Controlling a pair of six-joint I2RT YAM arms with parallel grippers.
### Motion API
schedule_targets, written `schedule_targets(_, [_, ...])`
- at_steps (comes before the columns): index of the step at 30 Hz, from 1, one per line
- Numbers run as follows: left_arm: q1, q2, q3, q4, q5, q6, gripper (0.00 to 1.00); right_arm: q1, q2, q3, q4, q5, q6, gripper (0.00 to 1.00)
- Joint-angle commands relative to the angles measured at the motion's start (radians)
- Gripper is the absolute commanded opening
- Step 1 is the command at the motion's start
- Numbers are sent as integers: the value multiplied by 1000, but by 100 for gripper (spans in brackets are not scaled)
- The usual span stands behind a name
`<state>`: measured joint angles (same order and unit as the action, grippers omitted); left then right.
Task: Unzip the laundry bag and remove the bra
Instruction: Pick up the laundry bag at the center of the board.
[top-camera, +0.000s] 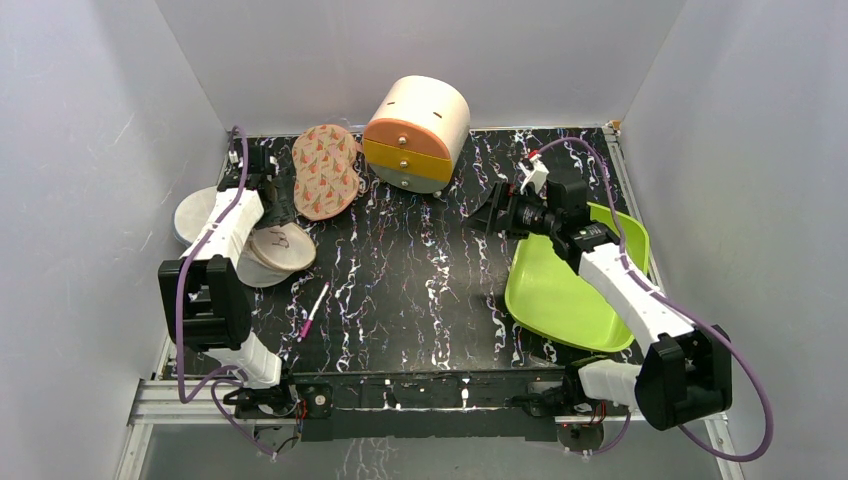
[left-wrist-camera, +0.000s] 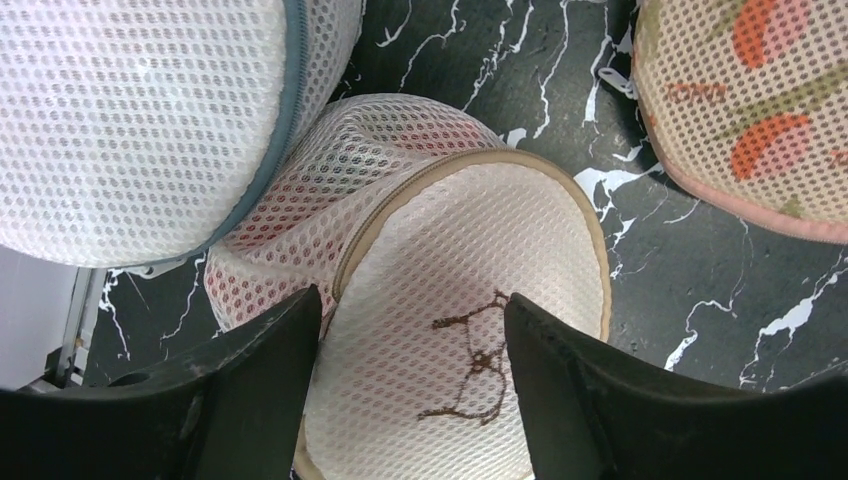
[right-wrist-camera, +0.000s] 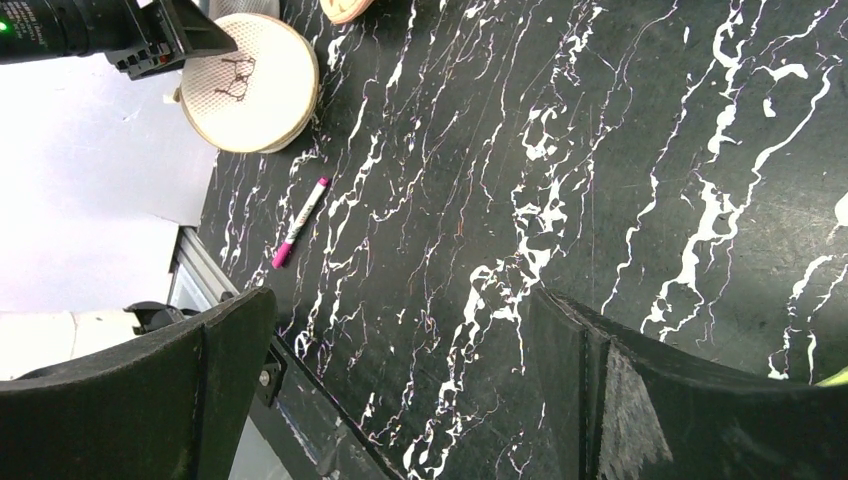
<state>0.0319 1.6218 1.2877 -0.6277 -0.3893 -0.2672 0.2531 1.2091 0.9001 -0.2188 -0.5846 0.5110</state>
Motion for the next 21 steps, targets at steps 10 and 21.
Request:
schedule_targets(10, [5, -202, -78, 27, 128, -12, 23, 30, 33, 53, 11, -29, 37, 98])
schedule_targets(21, [5, -292, 81, -44, 235, -69, 1, 145, 80, 95, -35, -5, 48, 98])
